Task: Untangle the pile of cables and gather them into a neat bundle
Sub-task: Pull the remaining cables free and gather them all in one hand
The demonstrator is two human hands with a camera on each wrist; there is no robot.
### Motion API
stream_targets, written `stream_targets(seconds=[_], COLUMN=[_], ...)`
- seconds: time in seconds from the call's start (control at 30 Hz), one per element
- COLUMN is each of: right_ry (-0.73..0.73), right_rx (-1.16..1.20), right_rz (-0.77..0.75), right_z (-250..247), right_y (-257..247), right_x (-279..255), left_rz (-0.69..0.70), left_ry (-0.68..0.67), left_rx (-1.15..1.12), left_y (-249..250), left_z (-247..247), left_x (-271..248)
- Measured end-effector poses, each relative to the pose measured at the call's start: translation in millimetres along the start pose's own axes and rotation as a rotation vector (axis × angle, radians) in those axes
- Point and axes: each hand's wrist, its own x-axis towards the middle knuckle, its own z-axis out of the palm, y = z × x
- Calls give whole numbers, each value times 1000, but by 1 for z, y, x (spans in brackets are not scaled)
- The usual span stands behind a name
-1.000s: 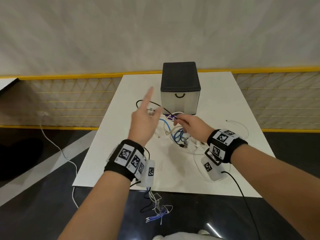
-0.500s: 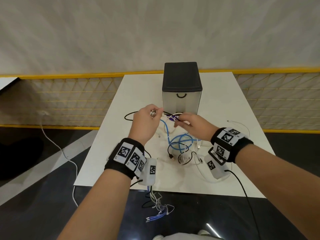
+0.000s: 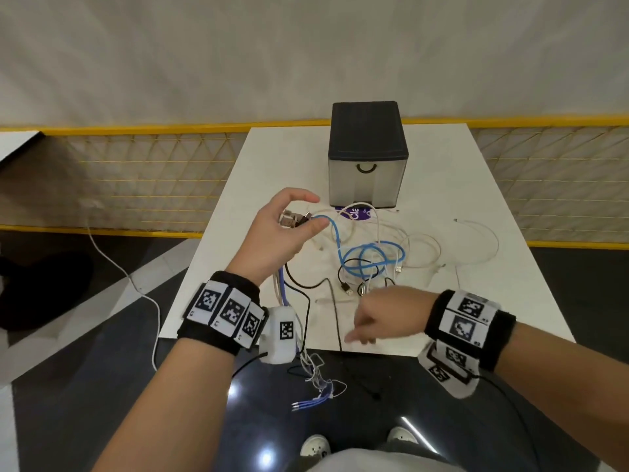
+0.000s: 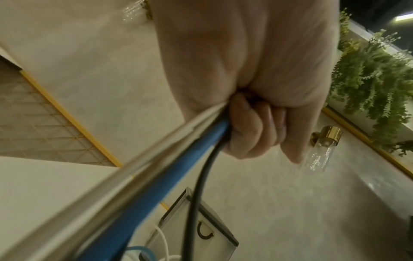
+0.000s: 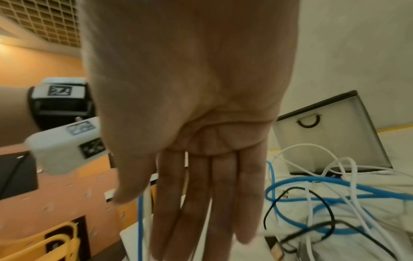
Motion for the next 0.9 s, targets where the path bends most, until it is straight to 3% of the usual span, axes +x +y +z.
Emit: stream_targets(seconds=[0.13, 0.27, 0.37, 0.43, 0.6, 0.7, 0.77, 0.83, 0.9], right_ry=[404, 274, 315, 348, 193, 300, 206, 107, 134], right_rx=[256, 580, 625, 561, 157, -56, -191, -253, -220], right_rz=[-34, -96, -153, -138, 37, 198, 328, 403, 392], right_z=[-19, -18, 6, 20, 36, 39, 39, 42, 44], right_y=[-11, -42, -48, -42, -5, 12, 16, 17, 19], right_x=[8, 25, 41, 48, 55, 52, 53, 57, 58], left_rz=[-33, -7, 19, 24, -3, -39, -77, -115, -141], left_ry=[-108, -114, -29, 61, 231, 345, 413, 445, 454], left_rx=[-37, -68, -130, -189, -250, -282, -327, -366, -403], left_y=[-1, 1, 1, 0, -5, -10, -15, -21, -28], left_z=[8, 25, 28, 25, 10, -2, -4, -1, 3], left_x=[-10, -17, -16, -16, -17, -14, -14, -17, -22])
